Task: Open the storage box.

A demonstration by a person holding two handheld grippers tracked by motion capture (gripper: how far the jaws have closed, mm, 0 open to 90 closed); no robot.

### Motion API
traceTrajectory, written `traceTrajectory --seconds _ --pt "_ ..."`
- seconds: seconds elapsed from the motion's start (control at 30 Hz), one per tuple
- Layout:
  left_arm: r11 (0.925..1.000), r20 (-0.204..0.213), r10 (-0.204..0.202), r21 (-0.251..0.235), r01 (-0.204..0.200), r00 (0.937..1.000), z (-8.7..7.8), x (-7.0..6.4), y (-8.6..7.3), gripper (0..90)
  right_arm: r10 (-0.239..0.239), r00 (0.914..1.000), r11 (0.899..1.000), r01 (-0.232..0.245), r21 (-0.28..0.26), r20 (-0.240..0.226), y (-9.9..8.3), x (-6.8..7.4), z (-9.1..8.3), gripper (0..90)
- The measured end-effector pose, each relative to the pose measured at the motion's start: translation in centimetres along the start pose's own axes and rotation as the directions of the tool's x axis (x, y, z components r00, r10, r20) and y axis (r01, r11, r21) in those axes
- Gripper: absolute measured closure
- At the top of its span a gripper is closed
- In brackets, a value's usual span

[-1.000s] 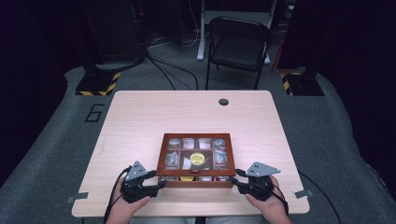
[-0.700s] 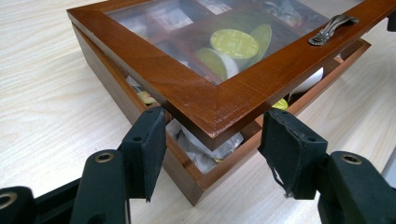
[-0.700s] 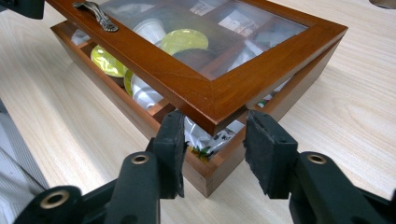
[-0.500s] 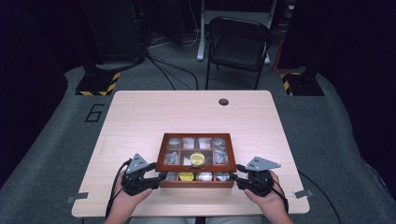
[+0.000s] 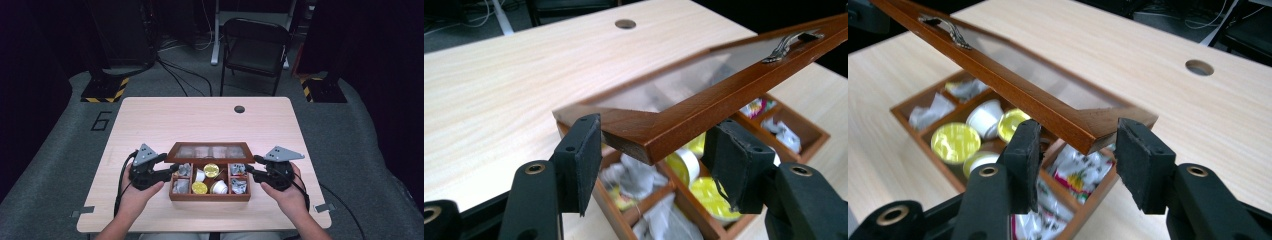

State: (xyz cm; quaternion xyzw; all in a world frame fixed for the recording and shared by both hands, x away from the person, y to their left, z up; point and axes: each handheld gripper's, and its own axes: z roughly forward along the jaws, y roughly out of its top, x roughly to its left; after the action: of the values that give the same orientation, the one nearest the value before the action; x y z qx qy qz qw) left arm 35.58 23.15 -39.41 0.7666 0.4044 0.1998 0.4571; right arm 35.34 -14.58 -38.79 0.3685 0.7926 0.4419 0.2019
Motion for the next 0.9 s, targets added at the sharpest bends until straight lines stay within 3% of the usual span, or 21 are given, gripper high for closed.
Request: traceTrajectory --seconds 0.07,0.2,0.47,0.67,0.9 --pt "1.0000 0.002 -0.008 -0.004 0.008 1.0000 0.1 0.3 0.6 40.1 0.037 0.9993 0.999 -0.037 -0.014 -0.003 1.0 -0.6 0.2 51.2" --pt "0.9988 -0.002 -0.045 -0.019 0.045 0.9990 0.7 0.9 1.9 38.9 0.068 0.9977 0.997 -0.068 -0.031 -0.003 2.0 -1.2 0.6 49.7" --pt "0.9982 -0.047 -0.044 -0.044 0.042 0.9979 1.7 1.2 3.9 34.5 0.085 0.9960 0.995 -0.083 -0.056 0.028 4.1 -1.7 1.6 42.2" --pt "0.9966 -0.042 -0.060 -0.059 0.058 0.9973 2.5 1.8 4.6 32.1 0.094 0.9947 0.994 -0.091 -0.054 0.041 5.7 -2.2 2.4 36.8" --pt "0.9940 0.000 -0.087 -0.067 0.087 0.9962 3.7 2.7 5.0 28.0 0.087 0.9949 0.995 -0.085 -0.044 0.051 6.4 -2.2 3.6 32.2"
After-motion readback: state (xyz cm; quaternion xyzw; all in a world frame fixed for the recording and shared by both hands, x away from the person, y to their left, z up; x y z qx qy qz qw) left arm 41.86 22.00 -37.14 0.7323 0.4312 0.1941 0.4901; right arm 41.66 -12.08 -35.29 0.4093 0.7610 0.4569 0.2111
